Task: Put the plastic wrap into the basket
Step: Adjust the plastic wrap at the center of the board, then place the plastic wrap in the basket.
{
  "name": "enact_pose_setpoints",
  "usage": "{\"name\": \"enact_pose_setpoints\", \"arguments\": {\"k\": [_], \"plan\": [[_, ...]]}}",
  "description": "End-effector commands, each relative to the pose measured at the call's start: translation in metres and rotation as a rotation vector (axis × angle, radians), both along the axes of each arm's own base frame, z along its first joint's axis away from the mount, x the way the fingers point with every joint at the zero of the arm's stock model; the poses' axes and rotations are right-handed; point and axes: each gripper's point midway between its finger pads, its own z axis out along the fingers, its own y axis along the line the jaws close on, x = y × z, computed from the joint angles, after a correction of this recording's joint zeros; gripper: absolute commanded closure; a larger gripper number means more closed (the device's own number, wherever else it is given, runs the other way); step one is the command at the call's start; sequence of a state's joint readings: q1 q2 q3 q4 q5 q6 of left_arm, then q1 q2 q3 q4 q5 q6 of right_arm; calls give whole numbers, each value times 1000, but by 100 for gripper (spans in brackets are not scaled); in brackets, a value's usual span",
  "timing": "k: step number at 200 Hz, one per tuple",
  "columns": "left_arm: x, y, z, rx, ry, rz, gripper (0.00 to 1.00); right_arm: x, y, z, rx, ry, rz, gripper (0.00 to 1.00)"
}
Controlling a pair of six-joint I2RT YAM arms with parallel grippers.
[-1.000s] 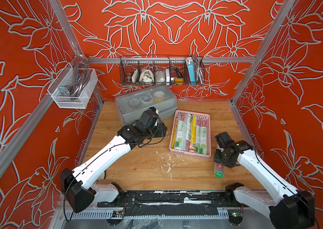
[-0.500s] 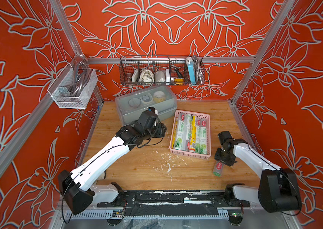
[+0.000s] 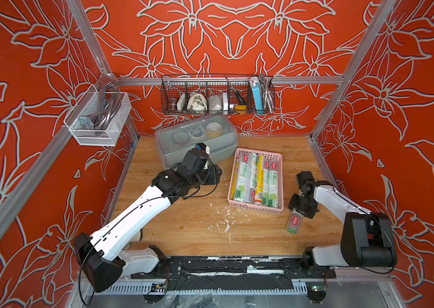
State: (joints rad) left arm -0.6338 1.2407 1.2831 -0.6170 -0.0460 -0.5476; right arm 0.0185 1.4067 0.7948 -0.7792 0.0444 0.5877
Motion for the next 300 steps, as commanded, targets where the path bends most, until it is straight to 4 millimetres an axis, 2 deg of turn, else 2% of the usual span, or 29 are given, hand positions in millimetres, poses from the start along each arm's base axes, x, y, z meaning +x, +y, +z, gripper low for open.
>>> {"name": "enact_pose_setpoints", "arguments": {"k": [1, 34, 85, 98, 125, 139, 154, 190, 216, 237, 242, 265, 300], "plan": [[0, 4, 3, 5, -21, 2, 46, 13, -8, 5, -9, -3, 37, 33], [-1, 4, 3, 7, -23, -2, 46, 26, -15, 0, 16, 1, 37, 32], [0, 5, 3, 7, -29, -2, 46, 30, -18, -9, 47, 8, 46, 41], [0, 5, 3, 7, -29, -3, 46, 30, -18, -11, 52, 18, 53, 44], [-1, 5, 4, 5, -32, -4, 46, 32, -19, -6, 46, 11, 64, 60], [-1, 5, 5, 4, -34, -3, 46, 34, -19, 2, 42, 2, 70, 69], [-1, 6, 6, 2, -38, -3, 46, 35, -19, 15, 42, -19, 69, 71], [-1, 6, 6, 0, -38, -2, 46, 47, -9, 73, 41, -138, 92, 72], [-1, 6, 7, -1, -39, -2, 46, 54, 6, 112, 49, -176, 132, 72], [-1, 7, 6, 4, -37, 0, 46, 72, 28, 141, 67, -234, 176, 72], [-1, 7, 6, 5, -37, 1, 46, 70, 34, 144, 71, -218, 186, 72], [-2, 9, 6, 10, -37, 6, 46, 87, 62, 154, 98, -222, 244, 72], [-4, 14, 6, 24, -42, 16, 46, 112, 96, 147, 154, -213, 292, 73]]}}
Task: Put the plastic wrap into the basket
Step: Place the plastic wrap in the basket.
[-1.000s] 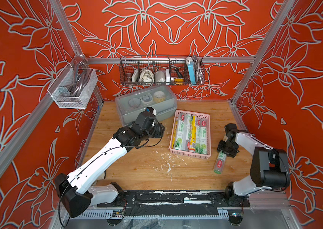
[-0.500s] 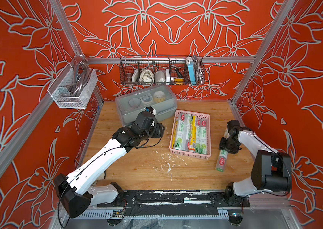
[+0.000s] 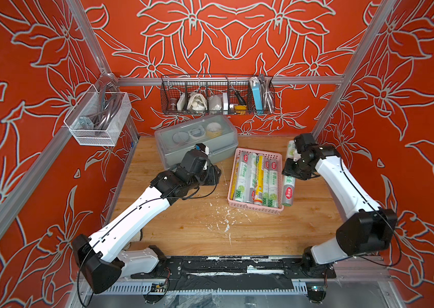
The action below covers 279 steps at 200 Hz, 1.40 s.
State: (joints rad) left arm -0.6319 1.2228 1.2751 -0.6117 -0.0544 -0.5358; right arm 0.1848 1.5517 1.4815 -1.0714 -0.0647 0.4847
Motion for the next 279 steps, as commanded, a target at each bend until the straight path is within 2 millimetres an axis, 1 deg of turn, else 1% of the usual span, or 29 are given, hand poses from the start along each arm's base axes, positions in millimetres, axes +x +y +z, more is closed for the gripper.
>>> {"name": "enact_pose_setpoints", "arguments": {"k": [1, 37, 52, 70, 72, 74, 159, 184, 201, 236, 259, 279], "plan": [[-3, 10, 2, 21, -21, 15, 46, 7, 18, -3, 41, 27, 9, 73], [-4, 13, 4, 22, -25, 20, 46, 22, 34, -22, 43, 72, 29, 73], [-3, 13, 3, 25, -25, 22, 46, 25, 39, -29, 33, 88, 38, 73], [-3, 13, 3, 28, -24, 23, 46, 24, 42, -41, 22, 120, 43, 73], [-3, 13, 3, 28, -24, 23, 46, 29, 43, -40, 28, 101, 44, 73], [-3, 13, 2, 30, -22, 23, 46, 30, 44, -41, 30, 99, 44, 73], [-4, 14, 2, 33, -26, 23, 46, 32, 48, -80, 14, 171, 33, 73], [-4, 15, 2, 31, -26, 25, 46, 32, 47, -87, 3, 181, 35, 71], [-3, 16, 3, 28, -28, 31, 46, 31, 46, -90, -1, 189, 35, 70], [-3, 17, 3, 25, -30, 36, 46, 28, 45, -88, -10, 194, 31, 61], [-3, 19, 3, 27, -30, 38, 45, 28, 45, -79, -10, 182, 37, 50], [-5, 22, 5, 30, -32, 46, 45, 28, 46, -67, -8, 156, 49, 46]]}}
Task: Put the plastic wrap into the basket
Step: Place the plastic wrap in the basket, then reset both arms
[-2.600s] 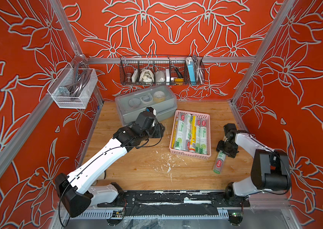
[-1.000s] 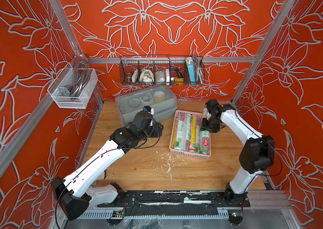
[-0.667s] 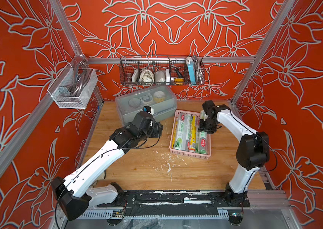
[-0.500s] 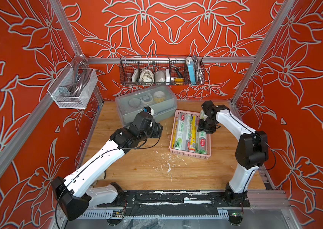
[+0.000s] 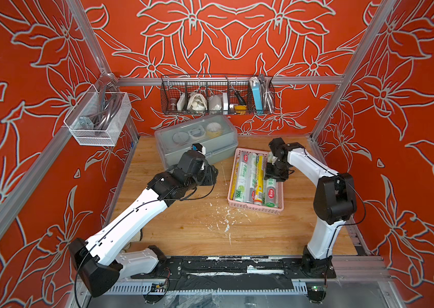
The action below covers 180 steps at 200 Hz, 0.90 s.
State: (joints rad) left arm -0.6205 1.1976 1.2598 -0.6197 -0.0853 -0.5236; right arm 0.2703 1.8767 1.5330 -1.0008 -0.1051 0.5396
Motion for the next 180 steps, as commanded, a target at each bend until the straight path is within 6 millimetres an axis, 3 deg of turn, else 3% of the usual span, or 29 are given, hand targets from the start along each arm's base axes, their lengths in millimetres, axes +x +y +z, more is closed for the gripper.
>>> {"name": "enact_pose_setpoints", "arguments": {"k": [1, 67, 113, 158, 180], "plan": [[-5, 10, 4, 9, -14, 18, 46, -1, 0, 25, -12, -55, 9, 46], [-3, 22, 14, 15, -54, 54, 45, -4, -7, 61, -35, -109, 31, 36], [12, 33, 32, 52, -151, 100, 42, -3, -14, 114, -52, -266, 76, 32], [34, 66, 56, 134, -344, 245, 35, -6, -37, 161, -145, -500, 104, 20], [41, 89, 53, 163, -422, 315, 22, -6, -52, 161, -209, -608, 112, 11]]}}
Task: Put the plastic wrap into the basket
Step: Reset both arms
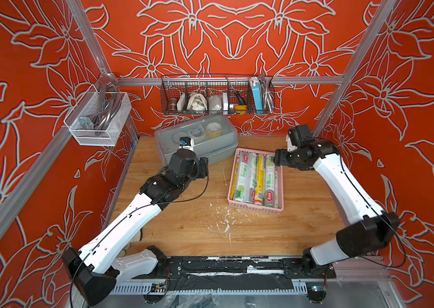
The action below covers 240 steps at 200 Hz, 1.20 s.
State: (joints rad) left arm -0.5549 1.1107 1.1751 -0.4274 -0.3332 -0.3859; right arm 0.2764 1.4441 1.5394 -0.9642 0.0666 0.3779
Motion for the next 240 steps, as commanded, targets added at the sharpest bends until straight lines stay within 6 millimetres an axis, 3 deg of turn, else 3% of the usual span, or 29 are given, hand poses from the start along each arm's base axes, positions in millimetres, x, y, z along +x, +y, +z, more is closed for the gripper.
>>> {"name": "enact_pose_setpoints", "arguments": {"k": [1, 9, 25, 71, 118, 135, 161, 195, 219, 240], "plan": [[11, 32, 16, 53, -152, 110, 21, 4, -22, -3, -120, -110, -9, 11], [13, 39, 10, 72, -167, 121, 15, 5, -28, 0, -133, -154, -19, 10], [18, 59, -7, 133, -187, 180, 2, 5, -46, -20, -155, -188, -71, 6], [18, 127, -84, 297, -119, 378, 2, -2, -108, -87, -141, -254, -212, 3], [15, 167, -158, 319, -72, 423, 2, 2, -132, -147, -216, -344, -217, 2], [18, 180, -181, 364, -19, 455, 2, 6, -135, -157, -229, -390, -210, 3], [24, 186, -211, 330, 22, 427, 2, 10, -124, -149, -177, -515, -164, 3], [32, 185, -225, 270, 6, 379, 2, 2, -107, -155, -152, -607, -68, 0], [32, 181, -226, 261, -8, 350, 2, 12, -90, -161, -126, -609, 37, 0], [27, 176, -233, 253, -48, 324, 2, 13, -89, -163, -139, -591, 40, 0]]}}
